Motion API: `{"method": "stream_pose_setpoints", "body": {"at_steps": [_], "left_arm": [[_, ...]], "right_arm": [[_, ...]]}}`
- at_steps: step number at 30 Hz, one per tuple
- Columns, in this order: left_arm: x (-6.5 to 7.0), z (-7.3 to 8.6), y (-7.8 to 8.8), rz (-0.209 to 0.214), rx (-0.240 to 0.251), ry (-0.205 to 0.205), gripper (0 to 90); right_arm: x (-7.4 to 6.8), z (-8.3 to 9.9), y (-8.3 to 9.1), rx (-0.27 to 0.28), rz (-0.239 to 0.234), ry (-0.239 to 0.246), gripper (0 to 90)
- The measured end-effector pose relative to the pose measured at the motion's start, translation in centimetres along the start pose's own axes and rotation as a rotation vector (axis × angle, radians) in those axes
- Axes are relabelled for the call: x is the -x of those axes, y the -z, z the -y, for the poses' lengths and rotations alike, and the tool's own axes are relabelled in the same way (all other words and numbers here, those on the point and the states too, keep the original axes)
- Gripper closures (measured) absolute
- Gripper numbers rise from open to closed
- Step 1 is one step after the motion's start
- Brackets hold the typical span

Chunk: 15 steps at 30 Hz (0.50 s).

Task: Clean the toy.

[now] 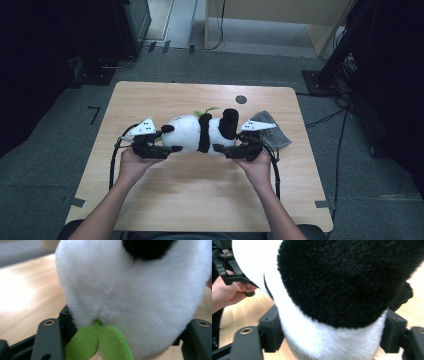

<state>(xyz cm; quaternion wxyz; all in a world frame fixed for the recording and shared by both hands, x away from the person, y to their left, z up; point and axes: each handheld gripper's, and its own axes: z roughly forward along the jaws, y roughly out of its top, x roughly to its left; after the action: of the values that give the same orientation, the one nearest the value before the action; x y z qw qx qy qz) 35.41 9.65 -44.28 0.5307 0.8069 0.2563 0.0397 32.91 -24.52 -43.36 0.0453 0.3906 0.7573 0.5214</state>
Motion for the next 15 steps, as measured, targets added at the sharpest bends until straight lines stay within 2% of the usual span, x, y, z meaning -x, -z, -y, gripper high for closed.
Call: {"method": "stream_pose_setpoints", "body": {"at_steps": [3,5,7,9,11,15], "left_arm": [[-0.3,0.0,0.0,0.017,0.002,0.059,39.4],[-0.5,-0.1,0.2,0.026,0.024,0.081,41.5],[-0.5,-0.5,0.6,0.023,0.04,0.081,42.2],[-0.2,-0.8,0.9,0.008,0.051,0.053,42.6],[-0.2,-1.0,1.2,0.005,0.058,0.047,43.6],[-0.8,-0.9,1.9,0.008,0.072,0.08,45.1]], "right_arm": [[0.2,0.0,-0.2,0.005,0.015,-0.001,16.1],[0.3,0.0,-0.1,0.025,0.013,0.0,14.8],[0.3,-0.1,0.1,0.051,0.011,0.033,15.1],[0.2,0.0,0.4,0.073,0.014,0.083,15.4],[0.1,0.1,0.6,0.085,0.018,0.108,15.9],[-0.1,0.2,0.7,0.106,0.019,0.158,18.4]]}}
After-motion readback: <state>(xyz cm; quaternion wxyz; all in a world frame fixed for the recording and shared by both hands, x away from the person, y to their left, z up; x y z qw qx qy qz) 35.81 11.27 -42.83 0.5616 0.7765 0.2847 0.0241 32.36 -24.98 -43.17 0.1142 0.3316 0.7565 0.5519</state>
